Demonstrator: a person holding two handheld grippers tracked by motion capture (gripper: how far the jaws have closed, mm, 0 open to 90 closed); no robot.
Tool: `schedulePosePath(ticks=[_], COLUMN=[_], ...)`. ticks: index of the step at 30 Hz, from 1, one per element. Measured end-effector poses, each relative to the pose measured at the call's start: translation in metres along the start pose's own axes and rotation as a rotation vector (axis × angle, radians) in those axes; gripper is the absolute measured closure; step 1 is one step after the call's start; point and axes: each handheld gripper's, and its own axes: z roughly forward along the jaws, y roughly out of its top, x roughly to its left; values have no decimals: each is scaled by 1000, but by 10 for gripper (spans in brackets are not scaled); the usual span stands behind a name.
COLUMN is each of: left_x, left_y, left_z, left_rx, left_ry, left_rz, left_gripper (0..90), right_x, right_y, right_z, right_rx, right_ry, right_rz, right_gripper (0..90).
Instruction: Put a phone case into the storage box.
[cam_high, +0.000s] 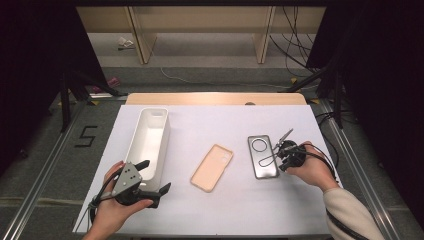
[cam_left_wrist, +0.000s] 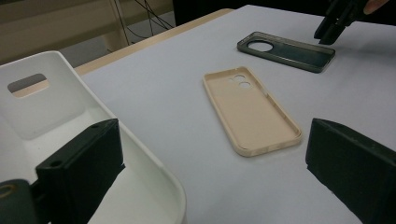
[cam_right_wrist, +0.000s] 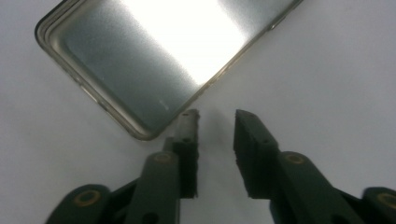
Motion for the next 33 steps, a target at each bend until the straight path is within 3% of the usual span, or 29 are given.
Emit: schedulePosePath(ticks=[6,11,15,20,26,28,33], left_x=[0,0,0,0,-1,-1,-1], left_y=[0,0,0,0,0,0,0], left_z=[0,0,0,0,1,1,1], left_rx=[1,1,0,0,0,1,0], left_ry=[-1,-1,-1,-1,-1,-2,-2], left_rz=[1,1,1,1,1,-1,-1], left_gripper=[36,36,36,36,36,36,36], right_x=[3,6,9,12,22,26,33], right_y=[1,3,6,8,15,18,26], right_z=[-3,-5,-6,-6,-6,-3,1], right_rx=[8,19,16,16,13,22,39], right_ry=[-17,-3,13,10,26,30,25], right_rz=[-180,-234,-242,-254,-325,-369,-414], right_gripper=[484,393,355,365,374,378,379])
